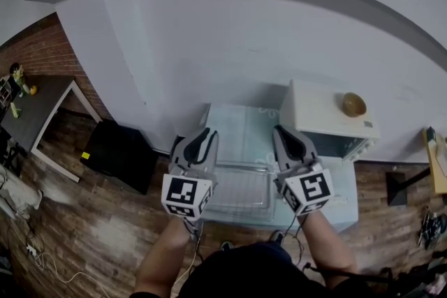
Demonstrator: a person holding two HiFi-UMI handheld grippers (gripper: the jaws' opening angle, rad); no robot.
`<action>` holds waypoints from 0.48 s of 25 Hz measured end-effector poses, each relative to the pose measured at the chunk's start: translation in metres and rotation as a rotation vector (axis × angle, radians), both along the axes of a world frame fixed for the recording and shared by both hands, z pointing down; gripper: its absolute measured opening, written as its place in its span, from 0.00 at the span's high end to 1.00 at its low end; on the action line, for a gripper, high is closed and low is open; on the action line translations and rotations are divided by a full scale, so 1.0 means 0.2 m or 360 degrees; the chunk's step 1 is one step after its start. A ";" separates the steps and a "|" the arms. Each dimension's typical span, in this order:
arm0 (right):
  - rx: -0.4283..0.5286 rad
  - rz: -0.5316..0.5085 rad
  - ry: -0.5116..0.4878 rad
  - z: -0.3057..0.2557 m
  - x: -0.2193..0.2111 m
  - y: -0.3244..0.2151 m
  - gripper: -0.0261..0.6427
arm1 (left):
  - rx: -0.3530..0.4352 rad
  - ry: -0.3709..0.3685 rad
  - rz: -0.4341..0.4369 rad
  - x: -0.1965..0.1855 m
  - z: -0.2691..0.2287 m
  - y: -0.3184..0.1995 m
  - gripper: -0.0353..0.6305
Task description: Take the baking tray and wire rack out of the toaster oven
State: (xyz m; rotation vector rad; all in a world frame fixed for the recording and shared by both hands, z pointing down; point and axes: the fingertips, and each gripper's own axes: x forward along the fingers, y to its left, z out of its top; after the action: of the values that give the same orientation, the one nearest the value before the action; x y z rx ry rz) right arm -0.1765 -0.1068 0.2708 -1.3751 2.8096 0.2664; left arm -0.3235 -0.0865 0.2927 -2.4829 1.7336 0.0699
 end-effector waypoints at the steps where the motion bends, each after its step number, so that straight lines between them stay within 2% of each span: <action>1: 0.0002 -0.0002 -0.0003 0.00 0.00 0.00 0.95 | -0.0007 -0.0002 -0.0003 0.00 0.01 0.00 0.85; 7: -0.0021 -0.0006 0.0020 0.03 -0.01 0.00 0.95 | -0.0009 0.0003 0.0001 0.00 0.03 -0.02 0.86; 12: -0.0032 -0.0007 0.0026 0.05 -0.01 -0.01 0.95 | -0.0023 0.0090 0.0027 0.00 0.02 -0.03 0.86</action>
State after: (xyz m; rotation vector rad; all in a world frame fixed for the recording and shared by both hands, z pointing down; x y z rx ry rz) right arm -0.1779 -0.1085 0.2801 -1.3765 2.8362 0.2514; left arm -0.3241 -0.0915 0.2967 -2.5302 1.7406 0.1306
